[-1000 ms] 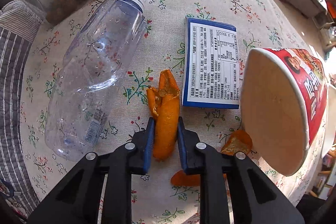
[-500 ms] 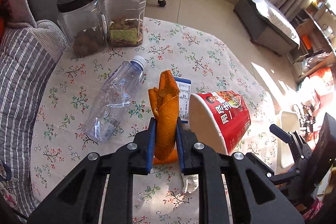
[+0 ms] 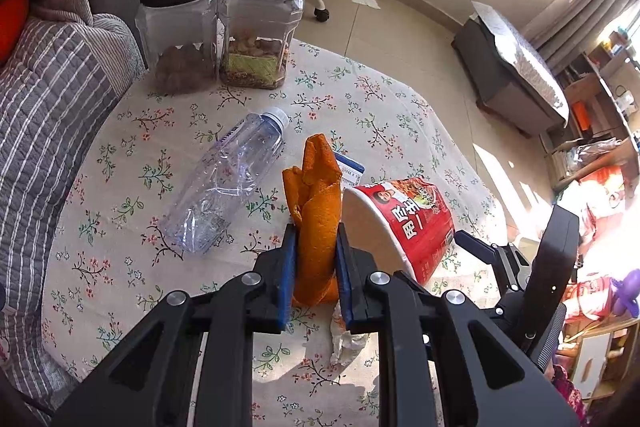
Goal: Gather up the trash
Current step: 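Grasp the red noodle cup rim with the right tool while the left tool holds the peel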
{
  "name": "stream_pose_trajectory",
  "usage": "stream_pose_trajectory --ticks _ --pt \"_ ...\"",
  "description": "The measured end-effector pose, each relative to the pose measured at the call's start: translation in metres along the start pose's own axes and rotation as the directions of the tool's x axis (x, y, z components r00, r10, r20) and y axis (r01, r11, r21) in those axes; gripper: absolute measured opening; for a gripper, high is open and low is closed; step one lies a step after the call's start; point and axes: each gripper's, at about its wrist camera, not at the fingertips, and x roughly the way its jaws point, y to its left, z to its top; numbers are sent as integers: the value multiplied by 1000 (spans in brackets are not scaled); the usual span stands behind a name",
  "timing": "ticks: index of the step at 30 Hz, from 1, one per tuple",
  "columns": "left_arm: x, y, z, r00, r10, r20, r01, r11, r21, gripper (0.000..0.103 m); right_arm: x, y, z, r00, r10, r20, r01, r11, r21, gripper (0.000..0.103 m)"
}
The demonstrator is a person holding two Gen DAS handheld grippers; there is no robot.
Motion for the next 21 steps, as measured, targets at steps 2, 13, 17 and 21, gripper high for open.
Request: stream_pose_trajectory --ticks 2,13,17,21 --pt "3 0 -1 1000 5 -4 -5 1000 4 19 4 -6 1 1000 -6 2 6 1000 16 96" --pt "13 3 -3 1000 13 -27 -13 1000 7 19 20 -3 2 999 30 -15 -30 999 14 94" --pt "12 8 -2 1000 29 -3 -29 1000 -12 19 9 1 7 1000 10 29 -10 1000 22 92" --pt "8 14 0 999 44 32 -42 998 -39 19 -4 -2 16 998 5 59 -9 998 66 55"
